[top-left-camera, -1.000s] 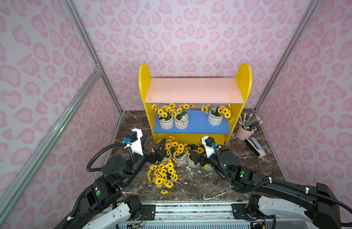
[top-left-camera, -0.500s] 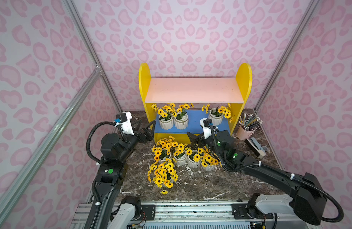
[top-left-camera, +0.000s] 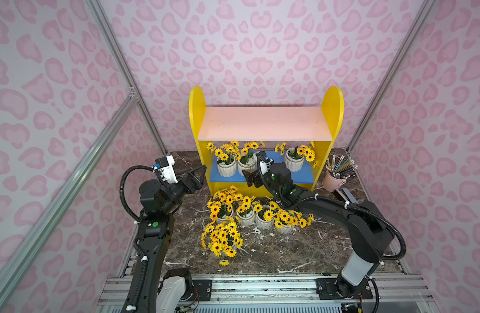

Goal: Take the sunflower pots off the shelves
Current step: Pick up the sunflower pot from the shelf.

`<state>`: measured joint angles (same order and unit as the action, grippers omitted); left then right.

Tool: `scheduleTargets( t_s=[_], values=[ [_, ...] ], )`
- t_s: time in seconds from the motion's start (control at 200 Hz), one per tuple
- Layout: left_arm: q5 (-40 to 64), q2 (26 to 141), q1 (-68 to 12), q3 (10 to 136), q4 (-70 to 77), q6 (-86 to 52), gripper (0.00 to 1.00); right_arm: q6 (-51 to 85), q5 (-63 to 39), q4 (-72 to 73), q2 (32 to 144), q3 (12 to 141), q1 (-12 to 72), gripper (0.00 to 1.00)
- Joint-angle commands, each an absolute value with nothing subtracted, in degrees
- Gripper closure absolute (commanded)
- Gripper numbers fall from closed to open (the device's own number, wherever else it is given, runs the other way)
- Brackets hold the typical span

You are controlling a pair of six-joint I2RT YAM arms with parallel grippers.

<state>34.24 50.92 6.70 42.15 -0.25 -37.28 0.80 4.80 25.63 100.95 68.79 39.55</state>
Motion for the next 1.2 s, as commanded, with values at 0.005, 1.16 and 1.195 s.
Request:
scheduleTargets(
  t_s=[0.005,1.16,1.195],
  values=[
    [34.5,50.2,6.7,42.4,1.6,-35.1,0.04,-0.2,3.0,31.4,103.0,70.2,39.1,0.01],
    [32.8,48.0,3.6,40.3,2.2,-30.3,0.04,-2.7,-4.2,47.2,115.1,74.3,35.4,0.01],
    [32.8,47.9,3.6,40.3,2.2,-30.3,0.04,-2.7,-4.4,47.3,115.3,74.3,35.5,0.01]
  ],
)
